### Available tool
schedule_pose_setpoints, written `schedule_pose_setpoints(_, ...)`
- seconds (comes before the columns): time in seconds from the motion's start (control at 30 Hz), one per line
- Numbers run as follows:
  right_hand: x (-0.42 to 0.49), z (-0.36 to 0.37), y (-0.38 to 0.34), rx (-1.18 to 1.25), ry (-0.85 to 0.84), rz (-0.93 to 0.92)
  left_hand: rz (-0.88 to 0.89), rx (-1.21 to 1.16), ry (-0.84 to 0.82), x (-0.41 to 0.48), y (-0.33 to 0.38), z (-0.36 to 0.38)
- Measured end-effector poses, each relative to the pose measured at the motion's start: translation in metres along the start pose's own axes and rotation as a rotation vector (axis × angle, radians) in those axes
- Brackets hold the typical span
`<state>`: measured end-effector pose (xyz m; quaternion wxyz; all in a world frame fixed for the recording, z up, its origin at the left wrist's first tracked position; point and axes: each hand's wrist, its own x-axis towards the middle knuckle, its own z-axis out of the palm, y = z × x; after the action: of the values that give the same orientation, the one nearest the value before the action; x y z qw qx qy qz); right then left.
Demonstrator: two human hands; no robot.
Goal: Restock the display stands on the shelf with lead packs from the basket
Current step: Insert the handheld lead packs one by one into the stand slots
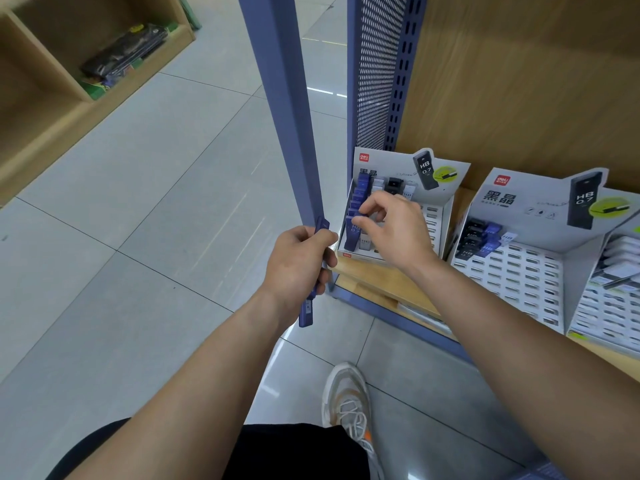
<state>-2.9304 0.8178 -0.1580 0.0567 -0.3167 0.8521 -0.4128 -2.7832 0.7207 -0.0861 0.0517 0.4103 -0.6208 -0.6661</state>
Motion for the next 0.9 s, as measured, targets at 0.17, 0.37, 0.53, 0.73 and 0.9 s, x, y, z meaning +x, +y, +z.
schedule_pose_setpoints(0.17, 0.0015, 0.0030, 0.0002, 0.005, 0.007, -0.003, 0.001, 0.004, 0.002, 0.0002, 0.0009, 0.0004)
schedule_pose_setpoints(0.37, 0.0002, 0.0042, 0.0056, -0.091, -0.005, -0.082, 0.003, 0.008, 0.008, 0.0007, 0.0014, 0.0016)
schedule_pose_setpoints(0.53, -0.0013, 0.0044, 0.0071, -0.210, -0.027, -0.225, -0.010, -0.020, 0.035, 0.0000, 0.0032, 0.0020)
schedule_pose_setpoints(0.73, -0.0028, -0.0008, 0.0026, -0.279, -0.047, -0.264, -0.040, -0.086, 0.038, -0.0012, 0.0062, 0.0055)
schedule_pose_setpoints(0.9, -0.0041, 0.0024, 0.0023, -0.251, -0.062, -0.233, -0.007, -0.033, 0.056, -0.0036, 0.0064, 0.0062)
